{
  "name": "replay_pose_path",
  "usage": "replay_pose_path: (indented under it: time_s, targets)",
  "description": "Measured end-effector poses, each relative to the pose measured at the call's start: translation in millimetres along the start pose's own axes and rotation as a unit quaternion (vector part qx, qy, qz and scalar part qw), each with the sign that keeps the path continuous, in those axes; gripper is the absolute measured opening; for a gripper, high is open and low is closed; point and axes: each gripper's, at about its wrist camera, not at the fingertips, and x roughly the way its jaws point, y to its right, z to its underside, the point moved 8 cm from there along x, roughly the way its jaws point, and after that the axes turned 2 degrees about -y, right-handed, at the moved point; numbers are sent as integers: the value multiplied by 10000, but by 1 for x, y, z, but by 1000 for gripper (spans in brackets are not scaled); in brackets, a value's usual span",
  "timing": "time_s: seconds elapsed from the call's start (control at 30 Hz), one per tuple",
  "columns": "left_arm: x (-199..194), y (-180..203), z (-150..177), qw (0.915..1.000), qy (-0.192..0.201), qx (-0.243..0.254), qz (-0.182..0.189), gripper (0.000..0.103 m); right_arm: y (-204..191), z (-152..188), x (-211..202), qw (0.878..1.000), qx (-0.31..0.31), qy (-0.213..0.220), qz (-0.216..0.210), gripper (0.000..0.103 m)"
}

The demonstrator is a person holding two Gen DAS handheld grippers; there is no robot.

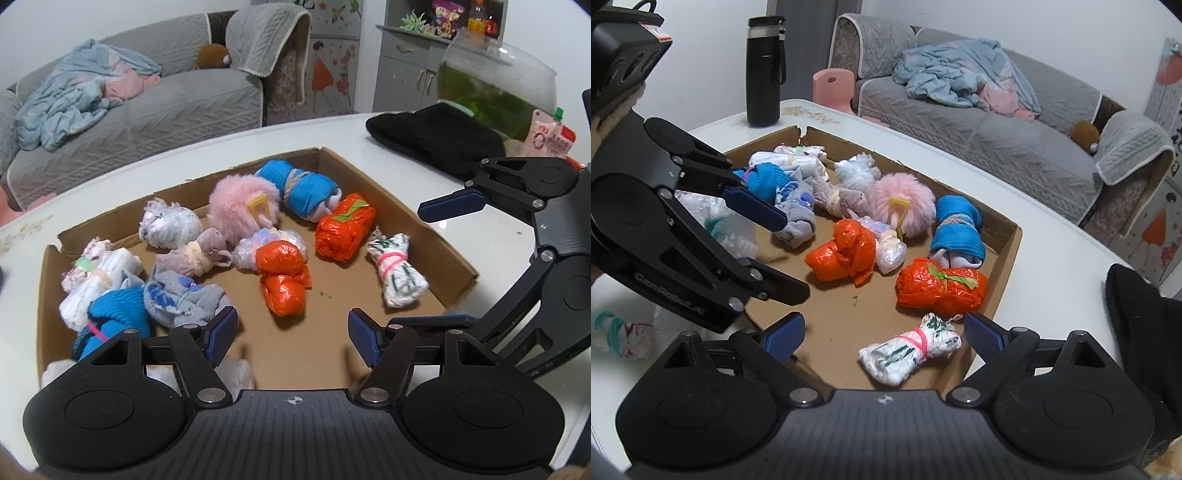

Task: Organize objects
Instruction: 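Move both open tools back to the last bundles on the table, then grasp the teal-banded white bundle with the left gripper while the right grasps the clear plastic bundle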

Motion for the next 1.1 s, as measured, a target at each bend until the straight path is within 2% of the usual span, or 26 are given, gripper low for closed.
replay_pose_path:
  time_s: [0.23, 0.53, 0.73, 0.97, 1.1]
  targets:
    - [-45, -4, 20, 9994, 285, -185, 16, 74, -11, 7, -27, 9997, 131, 203, -60, 94]
    - [-90, -13, 83, 9975, 371, -595, -32, 77, -45, 27, -45, 9984, 327, 368, -294, 97]
    - [-92, -3, 121, 9975, 285, -647, -18, 77, -69, 29, -43, 9969, 415, 398, -531, 97]
    - [-84, 12, 150, 9990, 271, -352, -103, 77, -100, 14, -34, 9940, 406, 469, -897, 97]
    - [-79, 12, 157, 9988, 306, -368, -109, 76, -115, 7, -22, 9924, 393, 403, -1095, 89]
